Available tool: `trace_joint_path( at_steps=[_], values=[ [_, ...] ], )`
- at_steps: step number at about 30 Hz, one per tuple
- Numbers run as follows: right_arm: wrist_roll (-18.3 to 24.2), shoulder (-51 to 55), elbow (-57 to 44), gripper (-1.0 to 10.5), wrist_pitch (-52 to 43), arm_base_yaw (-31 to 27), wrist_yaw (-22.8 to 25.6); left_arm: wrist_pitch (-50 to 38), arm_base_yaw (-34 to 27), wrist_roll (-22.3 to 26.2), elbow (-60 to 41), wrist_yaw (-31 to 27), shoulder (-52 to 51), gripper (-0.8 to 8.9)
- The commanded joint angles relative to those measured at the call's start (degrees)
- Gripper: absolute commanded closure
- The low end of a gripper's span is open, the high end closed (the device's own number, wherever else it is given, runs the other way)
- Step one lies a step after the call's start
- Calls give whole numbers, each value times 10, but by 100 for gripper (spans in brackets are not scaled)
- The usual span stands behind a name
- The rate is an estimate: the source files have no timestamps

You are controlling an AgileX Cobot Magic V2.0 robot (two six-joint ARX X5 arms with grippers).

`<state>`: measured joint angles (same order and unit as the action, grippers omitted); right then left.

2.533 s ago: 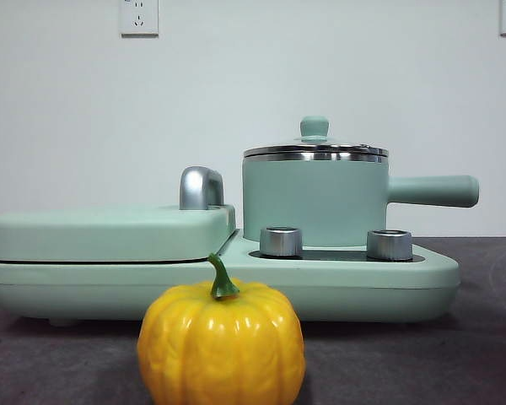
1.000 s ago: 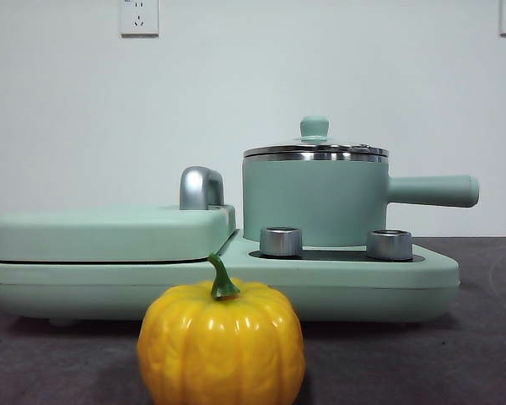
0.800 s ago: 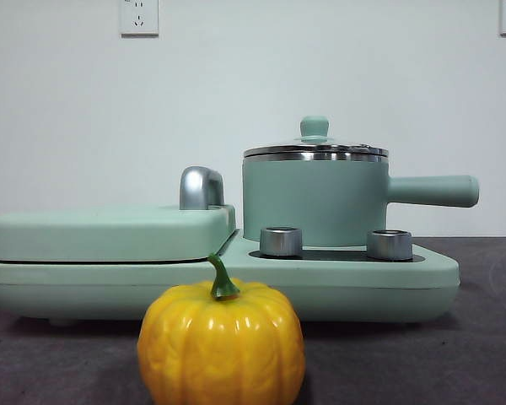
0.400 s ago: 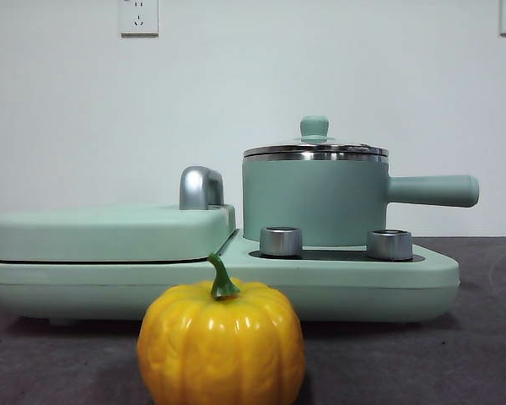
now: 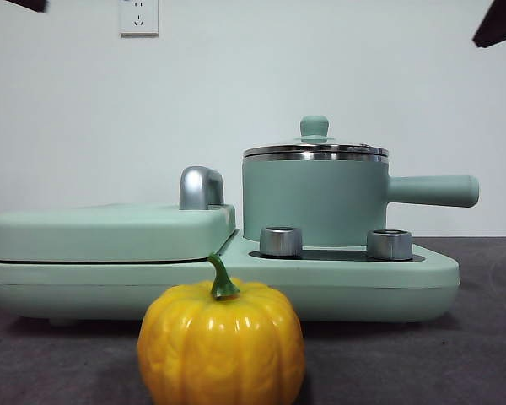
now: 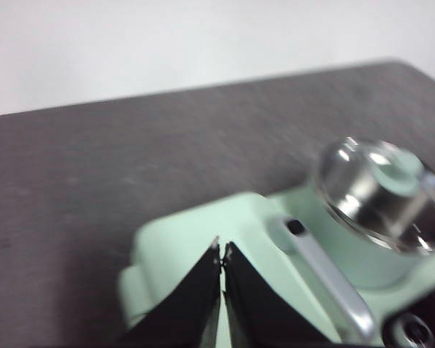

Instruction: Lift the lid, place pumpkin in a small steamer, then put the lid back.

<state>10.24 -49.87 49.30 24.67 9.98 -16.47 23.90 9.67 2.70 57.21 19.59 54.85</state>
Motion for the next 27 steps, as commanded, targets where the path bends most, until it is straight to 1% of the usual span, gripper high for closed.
trace_joint_path(
  at_steps=[1, 5, 7, 8, 9, 10, 14, 16, 22, 27],
  values=[
    [29, -2, 12, 912, 7, 17, 0, 5, 31, 74, 14, 4, 16, 804],
    [45, -2, 12, 907, 16, 35, 0, 21, 74, 152, 14, 3, 30, 804],
    [46, -2, 12, 830, 17, 43, 0, 17, 88, 173, 14, 3, 32, 801],
    [46, -2, 12, 783, 18, 47, 0, 16, 92, 177, 14, 3, 32, 782],
    [46, -2, 12, 733, 21, 51, 0, 14, 96, 178, 14, 3, 32, 751],
    [46, -2, 12, 708, 26, 54, 0, 12, 99, 178, 14, 3, 32, 729],
    [46, -2, 12, 698, 39, 70, 0, 3, 108, 178, 14, 3, 32, 616],
    [46, -2, 12, 697, 39, 73, 0, -3, 110, 178, 14, 3, 36, 587],
    [46, -2, 12, 698, 38, 75, 0, -31, 129, 177, 14, 4, 59, 587],
    [46, -2, 12, 698, 37, 75, 0, -92, 163, 177, 14, 4, 95, 587]
  ],
)
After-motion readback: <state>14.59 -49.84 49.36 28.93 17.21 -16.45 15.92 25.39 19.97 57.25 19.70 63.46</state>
